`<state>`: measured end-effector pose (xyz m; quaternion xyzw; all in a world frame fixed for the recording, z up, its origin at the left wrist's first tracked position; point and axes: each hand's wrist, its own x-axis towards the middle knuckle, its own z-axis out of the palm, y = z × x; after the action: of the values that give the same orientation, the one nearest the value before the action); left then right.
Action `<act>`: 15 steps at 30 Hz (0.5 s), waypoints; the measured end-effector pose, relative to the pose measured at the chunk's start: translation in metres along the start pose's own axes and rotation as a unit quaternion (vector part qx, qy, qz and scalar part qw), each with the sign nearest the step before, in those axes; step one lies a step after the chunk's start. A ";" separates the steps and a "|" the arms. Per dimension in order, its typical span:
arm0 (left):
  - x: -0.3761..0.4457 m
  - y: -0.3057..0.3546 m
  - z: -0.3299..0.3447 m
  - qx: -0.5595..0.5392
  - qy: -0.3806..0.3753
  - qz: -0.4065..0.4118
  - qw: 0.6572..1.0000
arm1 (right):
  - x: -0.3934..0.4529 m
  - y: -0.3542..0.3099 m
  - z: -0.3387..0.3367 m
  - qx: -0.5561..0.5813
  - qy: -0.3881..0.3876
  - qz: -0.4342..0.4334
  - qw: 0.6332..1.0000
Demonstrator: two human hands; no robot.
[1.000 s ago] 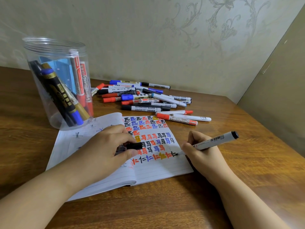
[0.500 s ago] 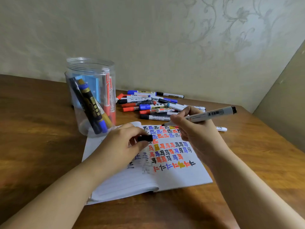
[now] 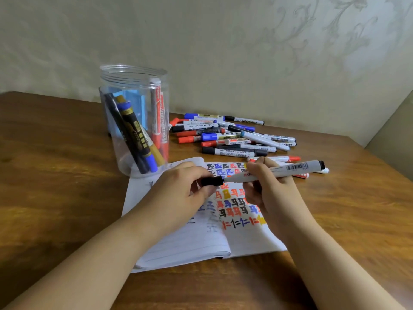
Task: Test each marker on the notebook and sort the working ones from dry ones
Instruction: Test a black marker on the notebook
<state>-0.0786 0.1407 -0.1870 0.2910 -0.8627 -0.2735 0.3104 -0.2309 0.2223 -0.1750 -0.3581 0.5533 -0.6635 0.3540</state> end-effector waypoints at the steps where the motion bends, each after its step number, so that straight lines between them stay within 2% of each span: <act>1: 0.000 0.001 0.000 -0.003 -0.001 0.007 1.000 | -0.001 0.000 0.001 0.000 -0.006 0.001 1.000; 8: -0.004 0.009 0.001 -0.005 0.003 0.048 0.999 | -0.003 0.001 0.001 -0.035 -0.042 -0.035 0.998; 15: -0.008 0.011 0.004 0.010 0.018 0.092 0.996 | -0.006 0.008 0.006 0.052 -0.054 -0.023 0.997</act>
<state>-0.0801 0.1546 -0.1851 0.2185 -0.8825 -0.2303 0.3469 -0.2217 0.2234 -0.1825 -0.3874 0.4898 -0.6789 0.3861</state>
